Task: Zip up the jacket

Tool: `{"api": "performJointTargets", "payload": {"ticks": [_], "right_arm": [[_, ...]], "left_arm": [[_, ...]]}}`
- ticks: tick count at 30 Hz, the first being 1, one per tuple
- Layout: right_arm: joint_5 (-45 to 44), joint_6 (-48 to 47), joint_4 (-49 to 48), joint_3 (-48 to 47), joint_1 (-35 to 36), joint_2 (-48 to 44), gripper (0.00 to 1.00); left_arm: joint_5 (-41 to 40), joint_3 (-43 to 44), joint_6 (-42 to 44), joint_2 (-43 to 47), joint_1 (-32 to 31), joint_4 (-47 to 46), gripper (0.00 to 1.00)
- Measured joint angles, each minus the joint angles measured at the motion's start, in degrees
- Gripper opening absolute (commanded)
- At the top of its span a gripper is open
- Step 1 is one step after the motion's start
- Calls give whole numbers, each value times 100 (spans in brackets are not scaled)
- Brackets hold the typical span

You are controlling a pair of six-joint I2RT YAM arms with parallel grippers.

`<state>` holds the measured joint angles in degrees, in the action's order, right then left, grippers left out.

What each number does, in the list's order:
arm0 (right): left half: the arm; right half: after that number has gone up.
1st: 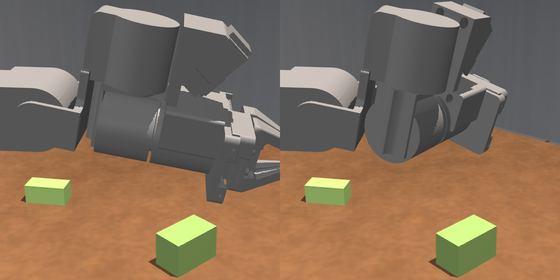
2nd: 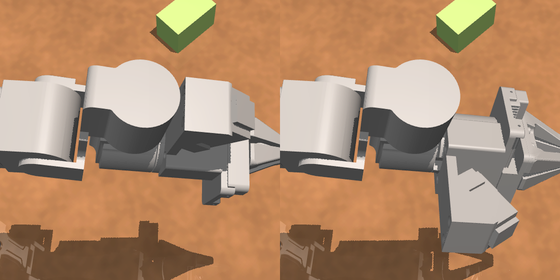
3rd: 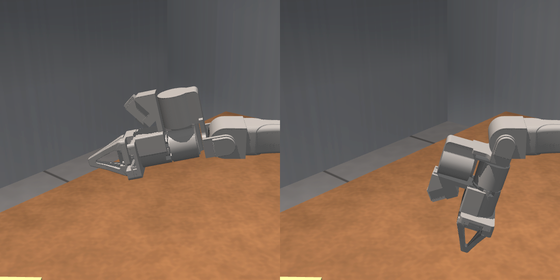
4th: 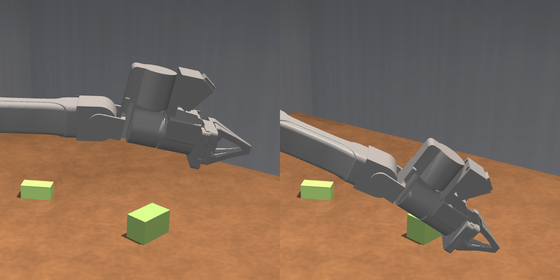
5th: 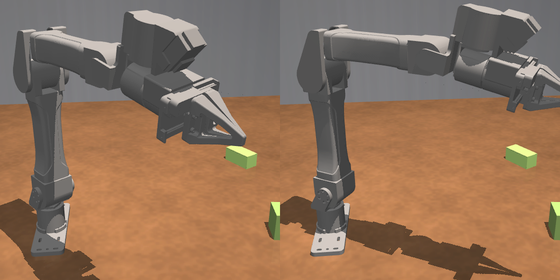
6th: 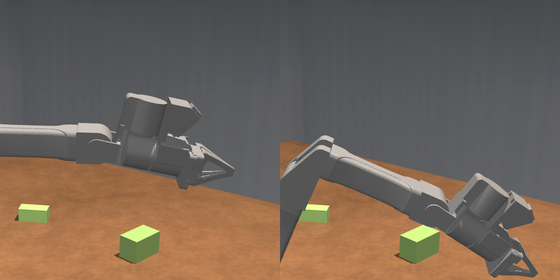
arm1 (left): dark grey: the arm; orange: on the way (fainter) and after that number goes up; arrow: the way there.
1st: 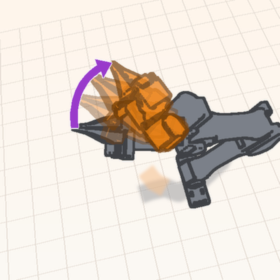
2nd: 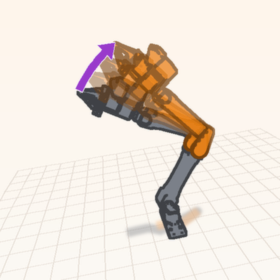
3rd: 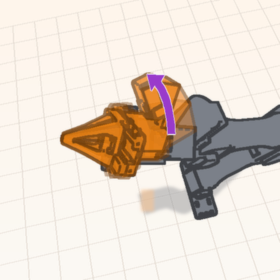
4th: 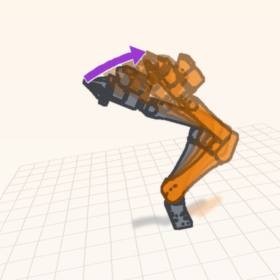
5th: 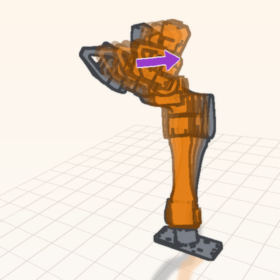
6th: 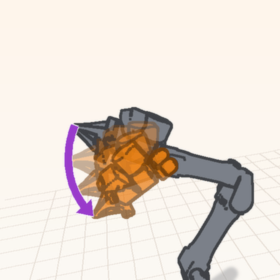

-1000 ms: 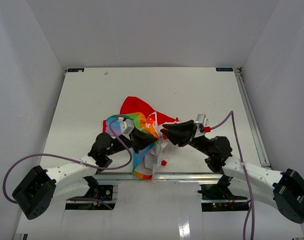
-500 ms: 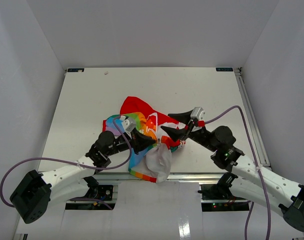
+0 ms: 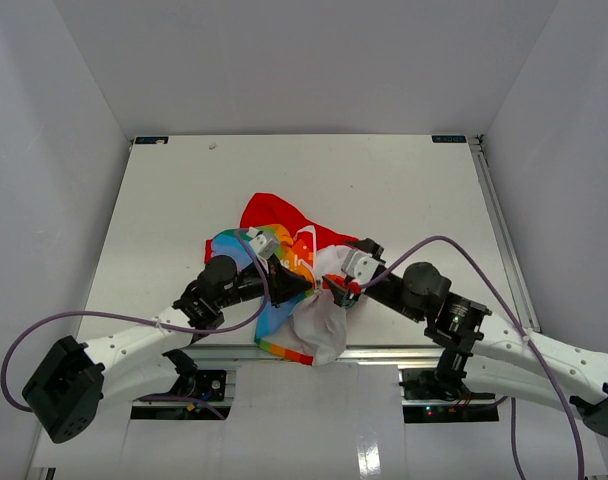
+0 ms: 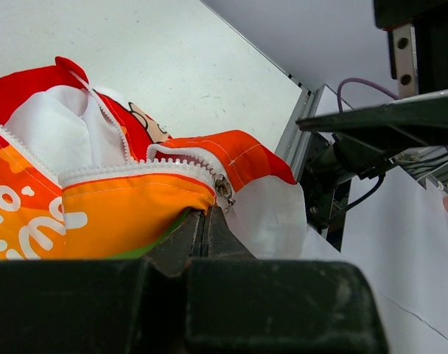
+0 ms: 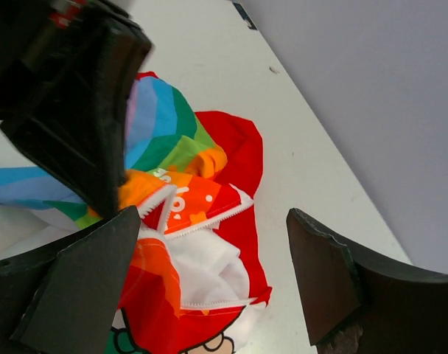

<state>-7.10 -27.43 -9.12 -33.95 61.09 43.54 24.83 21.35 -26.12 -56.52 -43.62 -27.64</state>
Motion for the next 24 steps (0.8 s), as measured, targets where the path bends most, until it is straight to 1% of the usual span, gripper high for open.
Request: {"api": "performJointTargets", "payload": {"ticks": [3,6,9,13,17,21,24], "right_arm": [[-836,-558,-195,0,928,140,87],[-1774,-1289,-709,110,1909,524,87],[-2516,-1846,-1106,372,2555,777,87],[-3330,-2484,-1527,578,3032,1060,88],[-3892,-2957,-1832,579,3295,1421,89],[-4427,-3254,-1854,579,3601,1704,89],[-4656,-3334,-1876,663,3737,1741,89]], "left_arm": [[38,82,-49,-141,0,40,0],[83,97,-80,-169,21,66,0],[133,100,-97,-167,67,75,0],[200,100,-135,-162,141,118,0],[269,100,-173,-121,205,119,0],[310,100,-212,-81,254,119,0],[340,100,-239,-60,294,116,0]]}}
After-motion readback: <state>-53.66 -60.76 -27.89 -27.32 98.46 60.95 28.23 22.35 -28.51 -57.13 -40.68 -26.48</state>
